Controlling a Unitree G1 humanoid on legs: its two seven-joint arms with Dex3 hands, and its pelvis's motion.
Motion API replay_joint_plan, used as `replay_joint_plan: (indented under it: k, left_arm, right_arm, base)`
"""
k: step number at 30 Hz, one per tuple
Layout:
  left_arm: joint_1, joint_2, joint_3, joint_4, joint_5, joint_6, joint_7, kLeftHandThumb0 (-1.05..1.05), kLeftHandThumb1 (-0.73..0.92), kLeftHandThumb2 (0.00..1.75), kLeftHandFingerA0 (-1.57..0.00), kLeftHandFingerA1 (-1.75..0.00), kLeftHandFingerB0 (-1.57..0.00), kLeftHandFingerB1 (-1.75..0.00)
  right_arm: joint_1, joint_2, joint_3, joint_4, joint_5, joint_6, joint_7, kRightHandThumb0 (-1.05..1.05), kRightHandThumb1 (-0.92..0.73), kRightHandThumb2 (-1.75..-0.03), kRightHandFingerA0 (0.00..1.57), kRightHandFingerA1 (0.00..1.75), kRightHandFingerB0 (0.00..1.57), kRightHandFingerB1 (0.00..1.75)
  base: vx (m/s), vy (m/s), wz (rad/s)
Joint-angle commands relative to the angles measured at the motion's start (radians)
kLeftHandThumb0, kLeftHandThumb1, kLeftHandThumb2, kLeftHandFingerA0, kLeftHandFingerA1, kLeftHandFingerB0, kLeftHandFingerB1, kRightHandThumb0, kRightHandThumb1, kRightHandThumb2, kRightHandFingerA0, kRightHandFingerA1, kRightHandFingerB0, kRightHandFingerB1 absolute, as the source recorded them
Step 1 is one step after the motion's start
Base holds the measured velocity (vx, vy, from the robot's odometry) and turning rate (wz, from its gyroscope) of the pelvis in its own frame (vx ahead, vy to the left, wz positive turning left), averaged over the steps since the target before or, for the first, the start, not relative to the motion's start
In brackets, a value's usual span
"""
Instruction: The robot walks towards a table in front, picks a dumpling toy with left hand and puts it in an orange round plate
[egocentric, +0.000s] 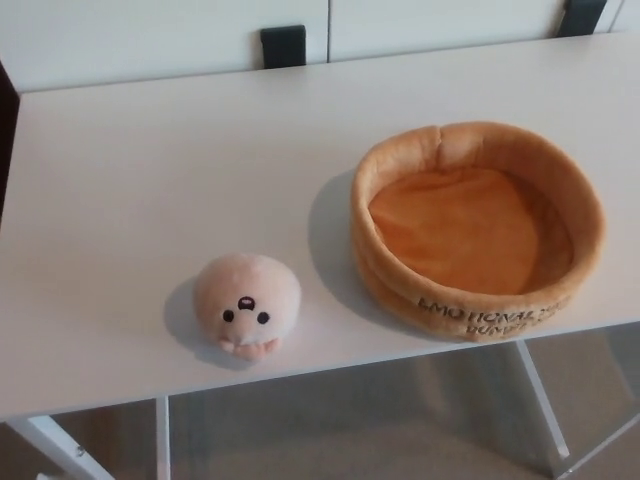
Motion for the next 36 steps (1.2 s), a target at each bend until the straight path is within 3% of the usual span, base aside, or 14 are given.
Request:
replay_joint_plan:
  k: [1, 5, 6, 8, 9, 13, 19, 20, 21, 27, 28, 29, 33, 36]
  left_arm:
    - [0.318, 0.106, 0.11, -0.43, 0.016, -0.193, 0.078, -0.35, 0.57, 0.57, -0.4, -0.39, -0.3, -0.3]
    - [0.516, 0.099, 0.231, -0.646, 0.15, -0.263, 0.201, -0.44, 0.56, 0.57, -0.38, -0.36, -0.3, -0.31]
    - [0.609, 0.056, 0.33, -0.732, 0.139, -0.38, 0.221, -0.4, 0.5, 0.55, -0.36, -0.38, -0.29, -0.31]
    - [0.674, 0.018, 0.405, -0.81, 0.12, -0.453, 0.221, -0.4, 0.49, 0.56, -0.35, -0.38, -0.27, -0.3]
    - [0.716, -0.006, 0.448, -0.87, 0.067, -0.485, 0.194, -0.22, 0.34, 0.88, -0.11, -0.53, -0.1, -0.51]
    - [0.877, -0.083, 0.646, -1.179, -0.179, -0.595, 0.105, -0.22, 0.31, 0.86, -0.09, -0.52, -0.08, -0.5]
    - [0.925, -0.063, 0.798, -1.432, -0.399, -0.665, 0.071, -0.22, 0.3, 0.85, -0.07, -0.51, -0.06, -0.49]
    - [0.897, -0.044, 0.821, -1.492, -0.428, -0.648, 0.069, -0.4, 0.44, 0.54, -0.2, -0.32, -0.15, -0.28]
    - [0.858, -0.017, 0.844, -1.554, -0.452, -0.606, 0.064, -0.26, 0.29, 0.84, -0.01, -0.49, 0.0, -0.47]
    - [0.548, 0.176, 0.862, -1.772, -0.437, -0.172, 0.035, -0.11, 0.38, 0.85, 0.0, -0.49, 0.0, -0.49]
    - [0.532, 0.184, 0.858, -1.778, -0.432, -0.152, 0.034, -0.11, 0.38, 0.85, 0.0, -0.49, 0.0, -0.49]
    - [0.506, 0.198, 0.85, -1.789, -0.422, -0.113, 0.029, -0.1, 0.43, 0.54, -0.08, -0.27, -0.09, -0.26]
    - [0.329, 0.306, 0.791, -1.784, -0.327, 0.059, -0.025, -0.06, 0.42, 0.66, -0.06, -0.21, -0.01, -0.23]
    - [0.117, 0.387, 0.653, -1.702, -0.237, 0.17, -0.061, -0.05, 0.48, 0.54, -0.06, -0.26, -0.03, -0.29]
  right_arm:
    - [0.003, -0.016, -0.007, -0.006, 0.005, 0.006, 0.01, -0.4, -0.71, -0.61, 0.63, 0.47, 0.51, 0.39]
    - [0.013, -0.011, -0.001, -0.002, -0.001, 0.002, 0.005, -0.39, -0.69, -0.62, 0.65, 0.48, 0.51, 0.39]
    - [0.016, -0.011, -0.001, -0.001, -0.001, 0.001, 0.0, -0.39, -0.69, -0.61, 0.67, 0.48, 0.54, 0.4]
    - [0.013, -0.011, -0.002, -0.002, 0.0, 0.001, -0.002, -0.39, -0.69, -0.61, 0.67, 0.48, 0.54, 0.4]
    - [0.014, -0.012, -0.004, -0.001, 0.001, 0.002, -0.004, -0.39, -0.69, -0.61, 0.69, 0.49, 0.55, 0.4]
    - [0.02, -0.011, -0.001, 0.004, -0.003, 0.006, -0.012, -0.4, -0.68, -0.61, 0.69, 0.5, 0.56, 0.4]
    - [0.019, -0.005, 0.002, 0.005, -0.003, 0.014, -0.008, -0.4, -0.68, -0.61, 0.68, 0.52, 0.54, 0.4]
    - [0.019, -0.005, -0.001, 0.004, 0.001, 0.015, -0.009, -0.38, -0.68, -0.61, 0.68, 0.51, 0.54, 0.41]
    - [0.019, -0.004, -0.002, 0.006, 0.001, 0.017, -0.011, -0.39, -0.68, -0.61, 0.68, 0.51, 0.55, 0.4]
    - [0.014, -0.005, 0.0, 0.009, 0.0, 0.019, -0.011, -0.39, -0.68, -0.61, 0.68, 0.49, 0.55, 0.41]
    - [0.014, -0.005, -0.001, 0.01, 0.0, 0.018, -0.011, -0.39, -0.68, -0.61, 0.68, 0.49, 0.55, 0.41]
    - [0.014, -0.005, -0.003, 0.01, 0.003, 0.019, -0.01, -0.38, -0.68, -0.61, 0.68, 0.49, 0.55, 0.4]
    - [0.008, -0.003, -0.004, 0.014, 0.003, 0.023, -0.015, -0.38, -0.67, -0.61, 0.7, 0.5, 0.56, 0.4]
    - [0.008, -0.009, -0.004, 0.012, 0.002, 0.018, -0.01, -0.38, -0.66, -0.61, 0.7, 0.51, 0.56, 0.41]
  base:
    - [0.0, 0.0, 0.0]
    - [0.0, 0.0, 0.0]
    - [0.0, 0.0, 0.0]
    - [0.0, 0.0, 0.0]
    - [0.0, 0.0, 0.0]
    - [0.0, 0.0, 0.0]
    - [0.0, 0.0, 0.0]
    - [0.0, 0.0, 0.0]
    - [0.0, 0.0, 0.0]
    - [0.0, 0.0, 0.0]
    - [0.0, 0.0, 0.0]
    - [0.0, 0.0, 0.0]
    - [0.0, 0.0, 0.0]
    - [0.0, 0.0, 0.0]
